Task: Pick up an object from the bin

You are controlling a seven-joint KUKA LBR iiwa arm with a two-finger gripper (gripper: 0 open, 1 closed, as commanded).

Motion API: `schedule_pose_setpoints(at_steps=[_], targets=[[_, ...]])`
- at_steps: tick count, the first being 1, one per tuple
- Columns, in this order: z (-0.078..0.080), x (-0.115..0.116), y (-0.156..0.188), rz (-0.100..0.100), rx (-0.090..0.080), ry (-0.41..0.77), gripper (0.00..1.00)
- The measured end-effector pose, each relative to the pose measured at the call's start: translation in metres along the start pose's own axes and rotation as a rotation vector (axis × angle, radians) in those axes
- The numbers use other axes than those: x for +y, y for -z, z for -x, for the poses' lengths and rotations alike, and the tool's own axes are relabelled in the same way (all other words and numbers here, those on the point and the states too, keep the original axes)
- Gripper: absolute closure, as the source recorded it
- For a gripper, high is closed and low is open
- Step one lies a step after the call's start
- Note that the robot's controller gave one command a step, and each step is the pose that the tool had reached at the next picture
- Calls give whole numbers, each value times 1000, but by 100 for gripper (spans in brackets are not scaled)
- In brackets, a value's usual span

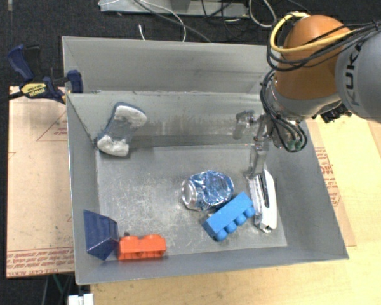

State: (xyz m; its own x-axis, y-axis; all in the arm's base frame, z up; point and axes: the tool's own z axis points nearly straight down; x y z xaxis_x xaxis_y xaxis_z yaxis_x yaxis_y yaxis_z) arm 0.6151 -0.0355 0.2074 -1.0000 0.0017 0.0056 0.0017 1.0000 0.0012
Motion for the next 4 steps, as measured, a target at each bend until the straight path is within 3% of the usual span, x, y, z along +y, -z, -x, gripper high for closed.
schedule_pose_setpoints(at_steps=[1,2,3,4], targets=[[1,0,5,-1,-8,2,0],[-16,59,-133,0,-5,57,0],[-10,62,-61,-2,-22,129,0],[-17,61,-134,2,5,71,0]])
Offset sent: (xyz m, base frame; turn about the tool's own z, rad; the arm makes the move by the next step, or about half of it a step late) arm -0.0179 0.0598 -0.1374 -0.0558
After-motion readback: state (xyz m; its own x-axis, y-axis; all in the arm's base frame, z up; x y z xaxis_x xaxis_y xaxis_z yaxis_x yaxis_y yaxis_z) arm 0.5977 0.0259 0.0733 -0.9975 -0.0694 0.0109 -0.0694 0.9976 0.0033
